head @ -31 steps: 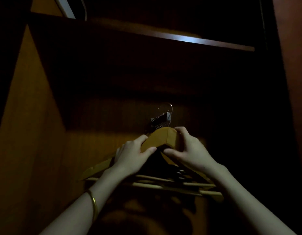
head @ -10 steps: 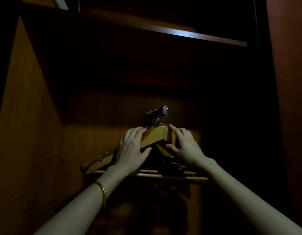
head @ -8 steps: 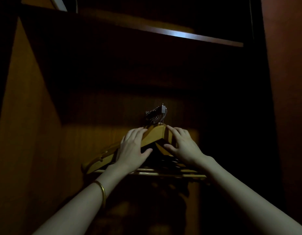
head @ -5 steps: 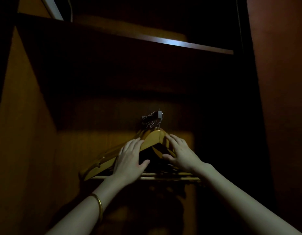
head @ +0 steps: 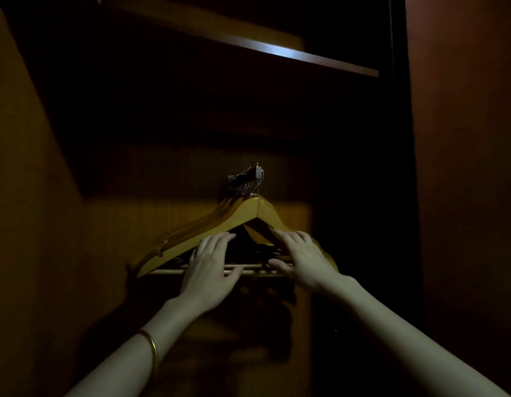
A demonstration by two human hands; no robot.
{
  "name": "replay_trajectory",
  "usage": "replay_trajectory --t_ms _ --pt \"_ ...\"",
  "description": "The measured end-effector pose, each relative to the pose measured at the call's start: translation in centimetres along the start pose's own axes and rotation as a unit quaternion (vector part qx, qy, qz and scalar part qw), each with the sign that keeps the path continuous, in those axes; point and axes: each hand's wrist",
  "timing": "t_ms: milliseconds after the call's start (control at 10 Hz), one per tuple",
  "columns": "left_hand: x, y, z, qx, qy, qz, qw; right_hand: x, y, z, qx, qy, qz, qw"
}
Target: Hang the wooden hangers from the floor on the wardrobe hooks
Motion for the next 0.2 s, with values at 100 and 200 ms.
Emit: replay_trajectory --t_ms 100,200 --pt "-0.5 1.3 -0.7 0.005 0.005 0.015 1.0 -0.4 1.2 -0.6 -0.006 -0.004 0.019 1.0" --pt "-0.8 2.5 -2.0 -0.006 0.006 0.057 0.998 -0.3 2.2 -1.6 -0.015 -0.014 0.059 0.998"
Point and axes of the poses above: each hand's wrist, its own y-axis away from the middle knuckle, its own x-axis out of the palm, z = x × y, and after that the axes turned 10 degrees about x, right-handed
